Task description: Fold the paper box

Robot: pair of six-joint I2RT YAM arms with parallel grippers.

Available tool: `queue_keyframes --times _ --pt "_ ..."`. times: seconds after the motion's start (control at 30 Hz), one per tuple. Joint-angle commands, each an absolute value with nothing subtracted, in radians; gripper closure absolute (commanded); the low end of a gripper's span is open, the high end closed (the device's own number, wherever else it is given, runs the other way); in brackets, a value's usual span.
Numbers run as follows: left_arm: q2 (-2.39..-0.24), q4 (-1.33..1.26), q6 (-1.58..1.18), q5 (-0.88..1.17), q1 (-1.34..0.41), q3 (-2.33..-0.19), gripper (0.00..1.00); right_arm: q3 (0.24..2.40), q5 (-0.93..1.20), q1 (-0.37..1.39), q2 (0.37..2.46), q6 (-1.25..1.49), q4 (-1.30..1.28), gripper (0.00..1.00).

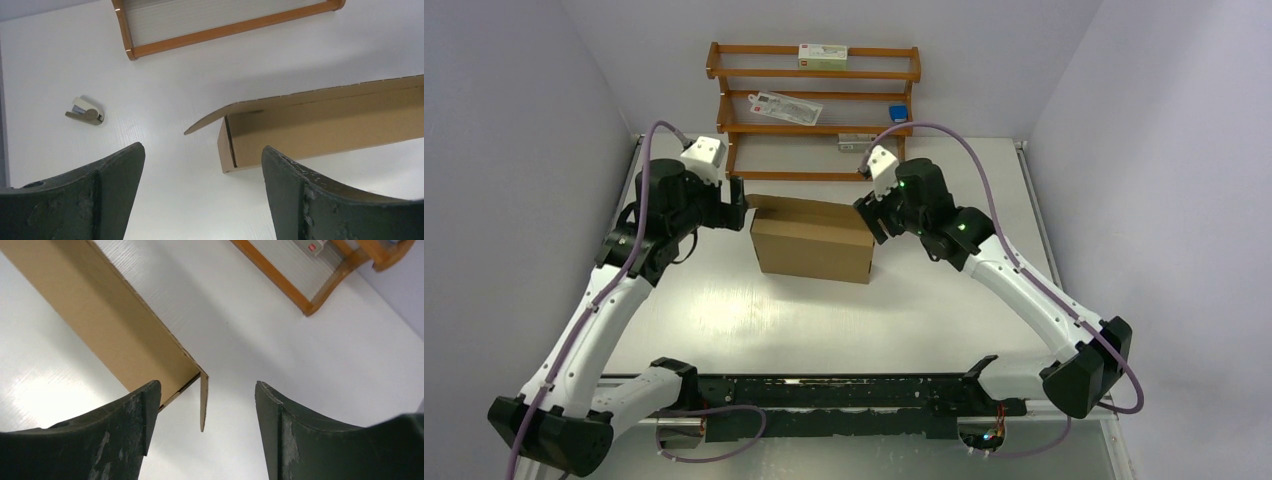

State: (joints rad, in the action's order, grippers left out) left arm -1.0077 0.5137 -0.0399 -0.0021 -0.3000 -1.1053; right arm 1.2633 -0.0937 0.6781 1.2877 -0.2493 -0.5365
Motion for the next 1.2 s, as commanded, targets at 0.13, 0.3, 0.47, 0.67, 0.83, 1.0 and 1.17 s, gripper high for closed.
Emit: queue_keyframes --times 0.13,0.3,0.47,0.67,0.83,1.0,1.17 --pt "-1.097 0.548 0.060 0.108 -0.255 -1.197 0.10 1.218 -0.047 0.608 1.259 -0.122 -0.508 0.42" --pt "-1.128 0.542 0.070 0.180 -0.214 -1.200 0.10 1.217 -0.015 0.601 1.258 -0.112 -0.528 0.58" --pt "-1.156 0.553 0.082 0.216 -0.197 -1.214 0.11 1.218 -0.019 0.594 1.271 -0.118 -0.537 0.77" --pt "-1.182 0.564 0.118 0.255 -0.195 -1.233 0.13 1.221 0.007 0.577 1.293 -0.155 -0.523 1.00" --pt "-1.198 0.582 0.144 0.294 -0.195 -1.249 0.17 1.252 0.067 0.550 1.337 -0.232 -0.518 1.00" --pt "-1.217 0.602 0.163 0.303 -0.195 -1.268 0.22 1.290 0.133 0.511 1.384 -0.295 -0.526 1.00" --pt "-1.255 0.640 0.196 0.317 -0.195 -1.331 0.28 1.301 0.186 0.496 1.397 -0.326 -0.531 1.00"
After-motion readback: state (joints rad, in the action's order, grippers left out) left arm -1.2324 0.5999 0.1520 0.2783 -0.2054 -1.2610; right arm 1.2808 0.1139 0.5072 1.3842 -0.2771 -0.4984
